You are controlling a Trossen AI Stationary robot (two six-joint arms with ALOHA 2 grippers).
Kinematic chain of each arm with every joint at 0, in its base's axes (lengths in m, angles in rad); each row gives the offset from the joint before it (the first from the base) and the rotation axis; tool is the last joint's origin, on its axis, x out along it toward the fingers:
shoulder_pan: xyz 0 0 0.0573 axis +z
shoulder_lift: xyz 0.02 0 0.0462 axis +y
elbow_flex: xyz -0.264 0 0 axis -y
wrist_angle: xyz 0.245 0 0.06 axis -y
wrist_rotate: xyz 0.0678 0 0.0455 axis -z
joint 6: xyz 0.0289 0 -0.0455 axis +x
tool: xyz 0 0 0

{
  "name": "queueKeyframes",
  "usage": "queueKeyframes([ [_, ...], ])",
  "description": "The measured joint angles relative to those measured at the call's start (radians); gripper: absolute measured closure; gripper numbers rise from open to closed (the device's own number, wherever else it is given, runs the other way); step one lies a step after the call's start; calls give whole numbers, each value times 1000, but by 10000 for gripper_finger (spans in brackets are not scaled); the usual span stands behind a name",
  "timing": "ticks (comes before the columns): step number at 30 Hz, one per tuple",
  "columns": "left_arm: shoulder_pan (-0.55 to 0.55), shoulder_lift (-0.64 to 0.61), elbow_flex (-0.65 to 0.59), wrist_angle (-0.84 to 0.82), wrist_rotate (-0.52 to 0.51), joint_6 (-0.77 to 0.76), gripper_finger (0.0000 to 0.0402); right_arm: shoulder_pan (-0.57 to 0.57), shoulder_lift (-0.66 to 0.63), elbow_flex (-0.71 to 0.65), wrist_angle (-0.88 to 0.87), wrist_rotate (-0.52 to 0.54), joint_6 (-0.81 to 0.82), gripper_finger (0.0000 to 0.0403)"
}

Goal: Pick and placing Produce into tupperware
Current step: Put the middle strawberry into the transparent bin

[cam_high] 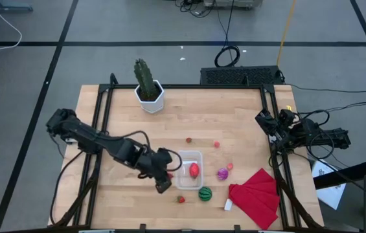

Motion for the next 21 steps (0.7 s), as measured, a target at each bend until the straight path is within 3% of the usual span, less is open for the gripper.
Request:
queueKeyframes([
  [10,124,143,260,-59,96,232,231,0,0,0,1,0,-1,403],
  [21,182,495,675,-449,153,350,231,0,0,0,1,0,-3,403],
])
